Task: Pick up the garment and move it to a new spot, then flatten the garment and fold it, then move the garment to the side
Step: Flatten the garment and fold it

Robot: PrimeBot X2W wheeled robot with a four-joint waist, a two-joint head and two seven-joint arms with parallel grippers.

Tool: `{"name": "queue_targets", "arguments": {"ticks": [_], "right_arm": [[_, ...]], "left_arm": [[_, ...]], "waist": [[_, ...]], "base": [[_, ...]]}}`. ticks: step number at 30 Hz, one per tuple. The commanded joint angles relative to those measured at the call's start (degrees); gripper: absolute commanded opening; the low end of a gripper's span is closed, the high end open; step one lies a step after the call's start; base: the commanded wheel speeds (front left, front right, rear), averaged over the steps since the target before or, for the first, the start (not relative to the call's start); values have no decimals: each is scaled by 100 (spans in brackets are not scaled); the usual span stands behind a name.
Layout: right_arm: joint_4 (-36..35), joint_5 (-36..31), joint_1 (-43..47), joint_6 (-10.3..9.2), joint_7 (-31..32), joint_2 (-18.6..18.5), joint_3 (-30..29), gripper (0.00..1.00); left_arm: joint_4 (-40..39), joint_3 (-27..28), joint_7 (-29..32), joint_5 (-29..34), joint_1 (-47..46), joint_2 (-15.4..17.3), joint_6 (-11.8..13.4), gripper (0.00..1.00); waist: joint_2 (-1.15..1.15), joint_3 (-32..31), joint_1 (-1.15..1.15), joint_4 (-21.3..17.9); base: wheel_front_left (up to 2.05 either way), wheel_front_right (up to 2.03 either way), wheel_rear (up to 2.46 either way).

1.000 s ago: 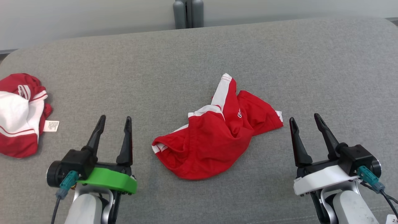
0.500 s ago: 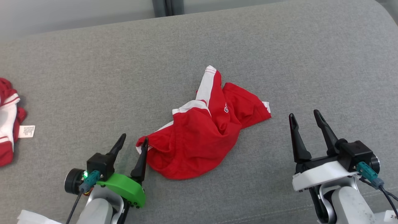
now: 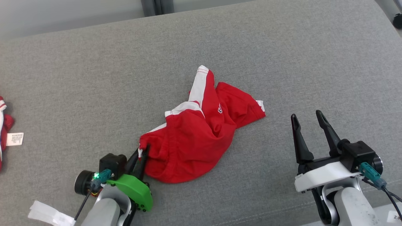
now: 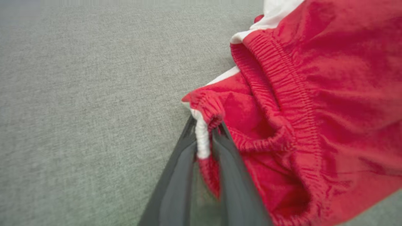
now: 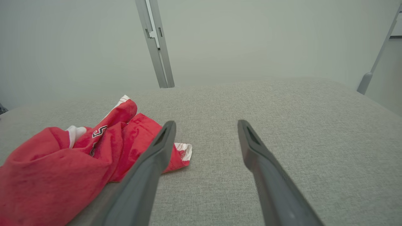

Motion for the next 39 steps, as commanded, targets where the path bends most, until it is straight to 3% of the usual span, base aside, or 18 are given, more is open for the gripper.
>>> {"name": "queue_targets", "arguments": {"ticks": [1, 14, 15, 16, 22, 27, 39], "right_arm": [[-18, -12, -29, 3, -17, -25, -2, 100], [-49, -23, -85, 3, -17, -24, -47, 100], [-43, -22, -84, 3, -17, -15, -41, 100], [-40, -19, -84, 3, -17, -9, -41, 100], [-17, -23, -57, 3, -17, 19, -101, 100], [0, -43, -139, 3, -17, 16, -92, 100], [67, 60, -246, 3, -17, 71, 1, 100]], "left_arm": [[-66, 23, 5, -16, -169, 90, -16, 0], [-327, 973, 2, 181, -1032, 555, 30, 1], [-282, 1014, 2, 222, -1078, 567, 30, 59], [-256, 1047, 2, 244, -1109, 568, 31, 100], [-411, 1249, 2, 404, -1202, 446, 24, 100], [-437, 1096, 3, 501, -1482, 297, -1, 100], [833, -422, 420, -170, -2541, 315, -14, 100]], "waist": [[0, 5, 0, -19], [0, 146, 0, -207], [0, 159, 0, -218], [0, 170, 0, -225], [0, 164, 0, -190], [0, 186, 0, -162], [0, 396, 0, -431]], "base": [[0, 0, 0], [0, 0, 0], [0, 0, 0], [0, 0, 0], [0, 0, 0], [0, 0, 0], [0, 0, 0]]}}
